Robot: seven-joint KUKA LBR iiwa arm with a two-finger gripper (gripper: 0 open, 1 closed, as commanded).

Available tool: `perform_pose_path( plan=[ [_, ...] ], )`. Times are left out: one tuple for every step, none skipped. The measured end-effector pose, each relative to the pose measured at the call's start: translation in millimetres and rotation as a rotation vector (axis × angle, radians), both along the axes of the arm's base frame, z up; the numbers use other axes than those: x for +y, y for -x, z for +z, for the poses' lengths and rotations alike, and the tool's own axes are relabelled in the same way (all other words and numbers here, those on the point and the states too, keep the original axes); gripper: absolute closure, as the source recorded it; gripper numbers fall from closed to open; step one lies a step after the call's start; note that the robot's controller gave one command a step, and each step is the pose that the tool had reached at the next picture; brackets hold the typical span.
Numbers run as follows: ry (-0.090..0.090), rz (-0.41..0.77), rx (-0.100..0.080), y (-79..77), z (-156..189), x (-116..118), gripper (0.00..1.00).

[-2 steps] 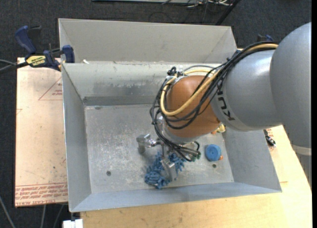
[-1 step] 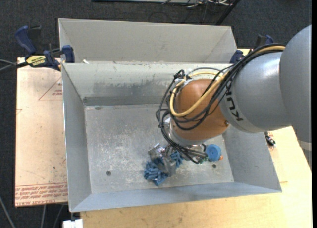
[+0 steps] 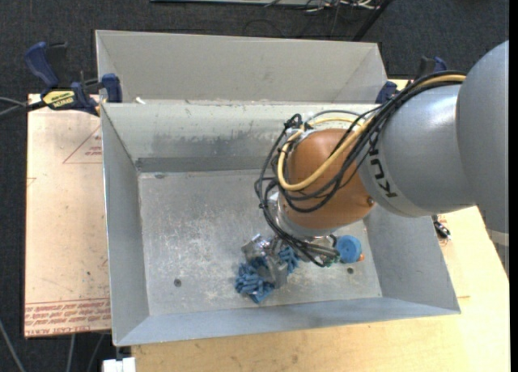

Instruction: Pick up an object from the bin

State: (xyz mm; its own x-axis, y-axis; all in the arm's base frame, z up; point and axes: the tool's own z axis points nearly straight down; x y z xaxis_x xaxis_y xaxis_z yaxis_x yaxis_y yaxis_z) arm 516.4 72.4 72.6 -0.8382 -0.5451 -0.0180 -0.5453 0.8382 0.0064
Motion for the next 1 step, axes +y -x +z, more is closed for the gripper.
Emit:
perform_pose_path(
  plan=[
    [-0.003,-0.031,-0.004,-4.0,140.4,8.9,1.0]
  ],
)
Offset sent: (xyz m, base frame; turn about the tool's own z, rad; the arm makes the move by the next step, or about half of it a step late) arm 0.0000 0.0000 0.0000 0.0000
